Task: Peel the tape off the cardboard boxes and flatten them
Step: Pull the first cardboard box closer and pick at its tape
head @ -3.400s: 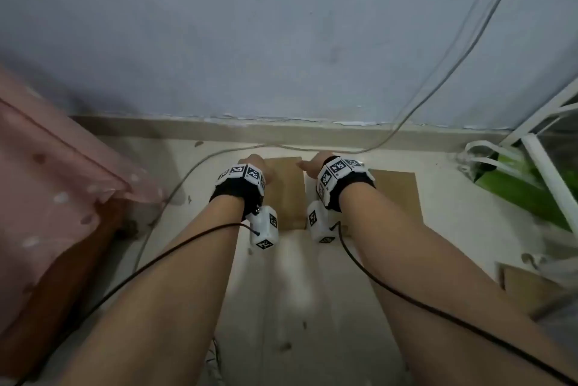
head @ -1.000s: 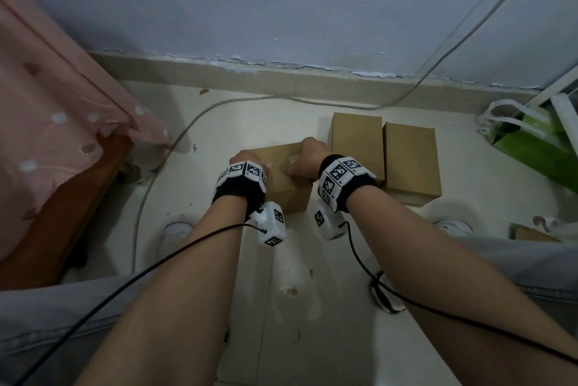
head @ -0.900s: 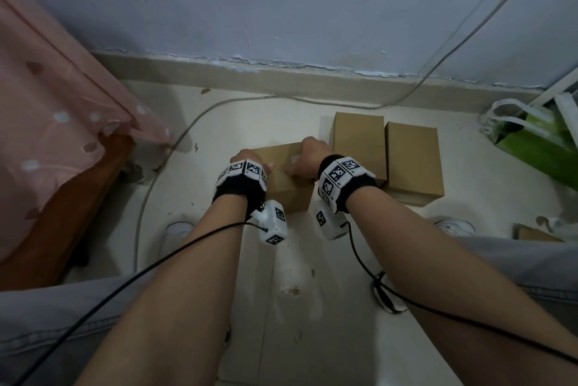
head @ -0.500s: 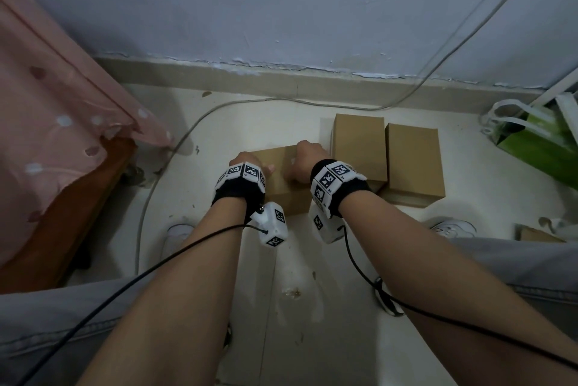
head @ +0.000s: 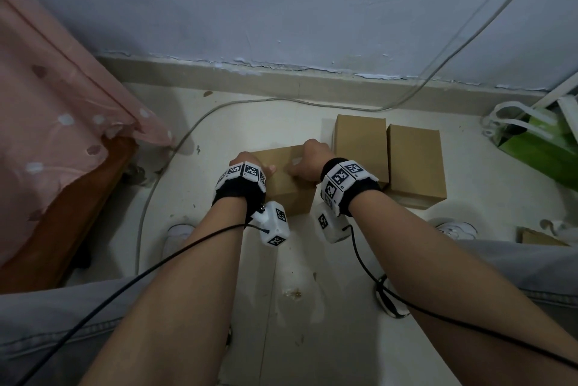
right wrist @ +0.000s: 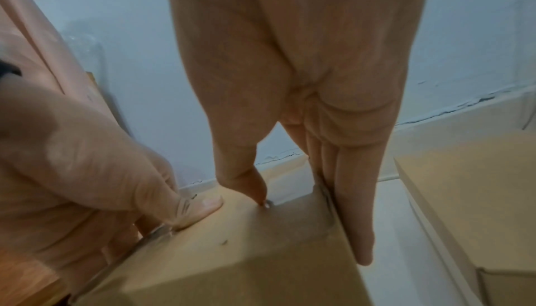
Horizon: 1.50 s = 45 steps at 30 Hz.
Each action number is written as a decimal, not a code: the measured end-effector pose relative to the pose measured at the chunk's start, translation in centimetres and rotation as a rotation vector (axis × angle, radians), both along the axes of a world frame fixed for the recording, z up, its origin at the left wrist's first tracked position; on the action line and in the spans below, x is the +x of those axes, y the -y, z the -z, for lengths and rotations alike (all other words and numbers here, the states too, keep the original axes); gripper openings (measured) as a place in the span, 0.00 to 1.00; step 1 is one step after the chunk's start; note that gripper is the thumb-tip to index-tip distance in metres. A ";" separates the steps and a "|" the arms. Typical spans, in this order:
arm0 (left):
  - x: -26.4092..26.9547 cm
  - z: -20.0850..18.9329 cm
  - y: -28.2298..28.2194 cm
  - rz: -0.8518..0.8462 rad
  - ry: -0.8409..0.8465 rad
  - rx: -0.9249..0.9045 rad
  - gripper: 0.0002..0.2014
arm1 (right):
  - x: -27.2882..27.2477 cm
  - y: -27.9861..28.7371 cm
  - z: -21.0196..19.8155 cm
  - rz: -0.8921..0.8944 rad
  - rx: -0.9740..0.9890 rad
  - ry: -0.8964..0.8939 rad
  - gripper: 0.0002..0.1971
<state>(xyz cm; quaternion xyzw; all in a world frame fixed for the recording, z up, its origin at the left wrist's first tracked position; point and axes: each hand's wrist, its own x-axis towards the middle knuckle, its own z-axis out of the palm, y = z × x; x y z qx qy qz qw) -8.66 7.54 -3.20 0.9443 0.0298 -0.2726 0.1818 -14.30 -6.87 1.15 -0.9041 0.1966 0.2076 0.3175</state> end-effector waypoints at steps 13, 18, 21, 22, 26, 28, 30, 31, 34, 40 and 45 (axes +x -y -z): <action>0.5 0.7 0.2 -0.015 0.005 0.004 0.23 | 0.0 -0.7 0.2 -0.019 -0.043 0.016 0.13; 0.4 0.8 0.1 0.010 0.010 0.014 0.22 | 0.0 -0.3 0.2 0.021 0.005 0.010 0.16; 0.7 1.0 0.1 0.030 -0.003 0.018 0.22 | 0.1 -0.4 0.2 0.022 -0.009 0.015 0.17; 0.7 1.0 0.1 0.032 -0.004 0.018 0.22 | 0.1 -0.4 0.2 0.022 -0.016 0.019 0.18; 0.4 0.6 0.1 0.025 0.008 0.028 0.23 | 0.2 -0.7 0.1 0.001 -0.057 0.019 0.18; 0.4 0.7 0.0 0.034 0.011 0.027 0.22 | 0.2 -0.9 0.1 -0.008 -0.074 0.021 0.16; 0.5 0.7 0.0 0.039 0.012 0.035 0.22 | 0.2 -1.0 0.2 -0.013 -0.083 0.022 0.15; 0.5 0.6 -0.1 0.035 0.010 0.034 0.22 | 0.2 -1.1 0.2 -0.014 -0.086 0.022 0.15; 0.3 0.5 -0.1 0.023 0.011 0.020 0.22 | 0.2 -0.9 0.1 0.000 -0.071 0.018 0.13; 0.1 0.1 -0.1 0.025 0.020 0.002 0.20 | 0.3 -0.2 0.1 0.066 0.000 0.004 0.16; -0.1 -0.3 -0.1 -0.006 0.015 -0.012 0.21 | 0.4 -0.4 0.2 0.065 -0.024 0.015 0.18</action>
